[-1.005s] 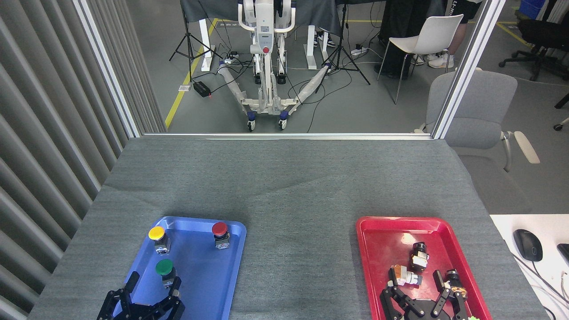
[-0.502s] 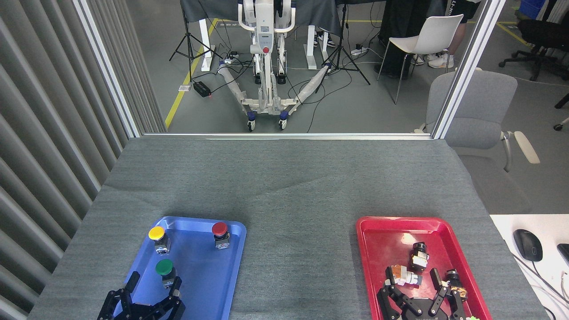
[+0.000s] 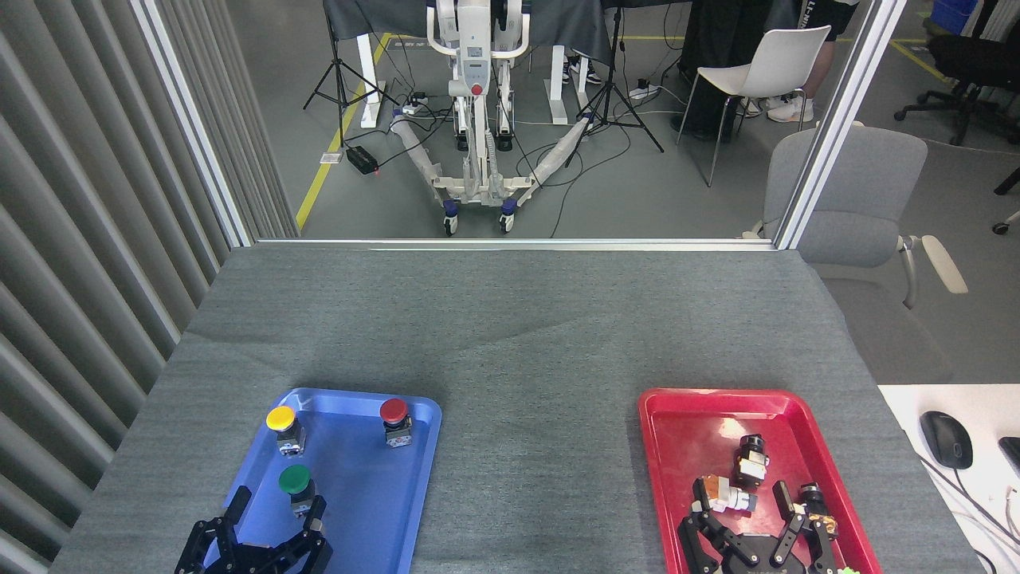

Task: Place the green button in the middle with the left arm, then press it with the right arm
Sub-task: 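Close the left hand around the green button in the blue tray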

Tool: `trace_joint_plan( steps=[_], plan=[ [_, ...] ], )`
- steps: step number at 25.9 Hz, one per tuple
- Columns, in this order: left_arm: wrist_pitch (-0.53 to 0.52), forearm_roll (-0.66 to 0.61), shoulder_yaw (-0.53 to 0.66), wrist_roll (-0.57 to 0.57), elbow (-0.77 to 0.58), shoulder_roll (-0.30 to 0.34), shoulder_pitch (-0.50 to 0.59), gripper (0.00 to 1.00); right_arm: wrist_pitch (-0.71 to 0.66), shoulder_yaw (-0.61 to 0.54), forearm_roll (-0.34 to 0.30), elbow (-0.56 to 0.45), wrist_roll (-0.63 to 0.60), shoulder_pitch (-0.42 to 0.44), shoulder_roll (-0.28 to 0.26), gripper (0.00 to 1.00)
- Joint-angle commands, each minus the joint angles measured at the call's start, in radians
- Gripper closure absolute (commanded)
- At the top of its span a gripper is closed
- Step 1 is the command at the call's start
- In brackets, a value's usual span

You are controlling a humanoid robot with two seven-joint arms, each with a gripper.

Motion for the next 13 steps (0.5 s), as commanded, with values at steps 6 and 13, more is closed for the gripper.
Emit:
trace_joint_plan(
  steps=[6,13],
  plan=[
    [0.137,-0.016,-0.013,-0.012,0.079,0.0,-0.003,0.0,0.001,-0.006,0.0,0.001,0.0,-0.001,-0.006,0.0],
    [0.219,-0.016,-0.044,-0.011,0.226,0.006,-0.063,0.0,0.001,-0.008,0.0,0.001,0.0,-0.001,-0.007,0.0]
  ],
)
